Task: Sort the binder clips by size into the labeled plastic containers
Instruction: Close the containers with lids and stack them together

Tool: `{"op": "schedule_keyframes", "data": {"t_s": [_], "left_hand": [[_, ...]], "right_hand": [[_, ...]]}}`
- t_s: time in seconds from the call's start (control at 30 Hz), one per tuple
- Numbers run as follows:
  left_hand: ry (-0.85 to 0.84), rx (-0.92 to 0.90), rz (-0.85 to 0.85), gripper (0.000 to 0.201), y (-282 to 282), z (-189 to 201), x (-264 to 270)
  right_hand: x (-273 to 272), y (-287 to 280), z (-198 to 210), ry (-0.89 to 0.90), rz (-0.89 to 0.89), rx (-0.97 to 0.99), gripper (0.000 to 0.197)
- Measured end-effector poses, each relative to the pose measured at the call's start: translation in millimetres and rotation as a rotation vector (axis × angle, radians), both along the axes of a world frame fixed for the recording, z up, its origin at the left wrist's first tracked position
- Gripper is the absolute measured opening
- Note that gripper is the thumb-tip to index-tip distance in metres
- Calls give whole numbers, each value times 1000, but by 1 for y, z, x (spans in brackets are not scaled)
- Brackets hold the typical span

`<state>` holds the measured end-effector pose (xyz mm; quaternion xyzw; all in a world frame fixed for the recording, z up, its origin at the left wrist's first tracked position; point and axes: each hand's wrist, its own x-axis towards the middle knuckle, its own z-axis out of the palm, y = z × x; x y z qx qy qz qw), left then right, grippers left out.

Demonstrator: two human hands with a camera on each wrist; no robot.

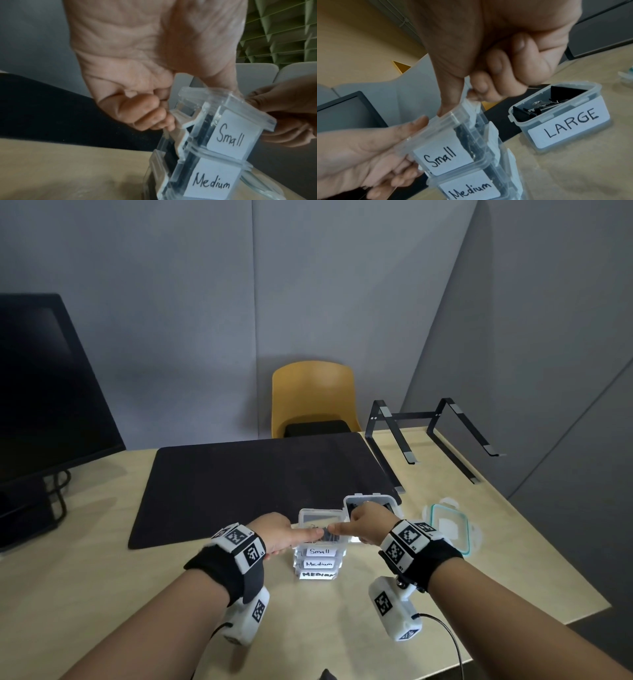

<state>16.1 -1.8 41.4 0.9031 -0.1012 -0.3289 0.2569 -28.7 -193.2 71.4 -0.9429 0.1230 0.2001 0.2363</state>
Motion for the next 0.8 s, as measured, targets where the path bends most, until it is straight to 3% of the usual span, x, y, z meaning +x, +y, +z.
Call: {"op": "schedule_keyframes", "data": {"t_s": [0.17,0.37,0.53,0.8], "left_hand": [[-65,31,45,67,1,4,-2],[-84,-114,90,55,-1,1,-5],[-143,-99,51,64,-3,5,-6],[-73,-191,96,58,-3,8,-7]], "right_hand": [[3,0,-1,-24,-8,-9,49],[0,0,2,-26,-8,23,47],[0,0,3,-13,6,-13,48],[-1,1,-2,-30,35,5,45]]}}
